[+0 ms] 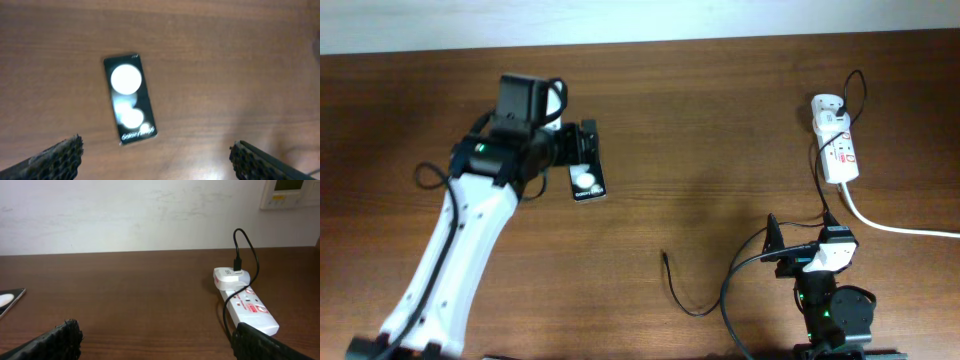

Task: Plug charger to phone and switch on socket
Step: 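Move the left gripper over the black phone and lower onto it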

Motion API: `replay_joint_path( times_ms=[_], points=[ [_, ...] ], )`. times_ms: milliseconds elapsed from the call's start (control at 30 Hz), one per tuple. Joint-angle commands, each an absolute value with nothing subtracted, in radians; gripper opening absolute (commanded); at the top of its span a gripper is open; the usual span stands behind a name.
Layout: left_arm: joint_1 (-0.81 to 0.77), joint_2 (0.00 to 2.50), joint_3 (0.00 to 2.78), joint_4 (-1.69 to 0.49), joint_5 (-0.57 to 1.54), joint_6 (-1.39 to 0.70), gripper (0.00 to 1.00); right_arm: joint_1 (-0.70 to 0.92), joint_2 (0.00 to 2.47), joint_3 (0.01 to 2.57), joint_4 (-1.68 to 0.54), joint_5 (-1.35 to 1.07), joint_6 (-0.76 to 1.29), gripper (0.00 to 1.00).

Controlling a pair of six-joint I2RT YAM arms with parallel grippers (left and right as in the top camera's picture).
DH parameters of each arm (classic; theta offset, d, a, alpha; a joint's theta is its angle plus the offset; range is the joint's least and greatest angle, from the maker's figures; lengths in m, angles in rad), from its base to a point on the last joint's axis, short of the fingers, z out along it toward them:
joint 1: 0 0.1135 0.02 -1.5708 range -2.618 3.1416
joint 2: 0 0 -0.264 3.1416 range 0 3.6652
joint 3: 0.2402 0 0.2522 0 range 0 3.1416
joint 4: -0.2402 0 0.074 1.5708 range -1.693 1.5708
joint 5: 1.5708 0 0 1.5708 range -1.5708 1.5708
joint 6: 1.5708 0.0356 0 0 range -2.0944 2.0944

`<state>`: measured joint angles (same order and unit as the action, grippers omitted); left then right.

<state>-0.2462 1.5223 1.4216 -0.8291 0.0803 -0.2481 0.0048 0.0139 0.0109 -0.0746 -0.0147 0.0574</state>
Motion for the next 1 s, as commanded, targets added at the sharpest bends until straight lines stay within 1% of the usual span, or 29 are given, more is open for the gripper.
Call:
replay_joint_path(
  times_ms=[0,100,200,367,600,867,900,967],
  points=[
    [-0.295,1.712,1.612,-0.925,0.062,-0.303,0.99,0.014,0.007,0.006,-0.079,-0.003,0.068,0.99],
    [-0.299,1.88,1.773,-1.024,0.025,-0.384,0.99,0.014,0.007,0.006,-0.079,-0.003,0.068,0.99],
    [-0.299,1.967,1.789,-1.064,-0.065,-0.495,0.99,0.014,0.007,0.006,-0.079,-0.003,0.068,0.99],
    [-0.3,2.032,1.788,-1.082,-0.068,-0.497,0.99,0.014,0.007,0.006,-0.079,-0.002,0.068,0.99],
    [-0.3,2.043,1.787,-1.068,-0.068,-0.497,0.99,0.014,0.007,0.006,-0.079,-0.002,0.068,0.99],
    [-0.296,2.136,1.787,-1.028,-0.071,-0.474,0.99,0.014,0.007,0.006,-0.079,-0.003,0.068,0.98],
    [-0.276,2.136,1.787,-1.027,-0.061,-0.474,0.99,0.014,0.007,0.006,-0.079,-0.003,0.068,0.99],
    [-0.212,2.141,1.787,-1.023,0.038,-0.447,0.99,0.014,0.007,0.006,-0.079,-0.003,0.068,0.99]
  ],
)
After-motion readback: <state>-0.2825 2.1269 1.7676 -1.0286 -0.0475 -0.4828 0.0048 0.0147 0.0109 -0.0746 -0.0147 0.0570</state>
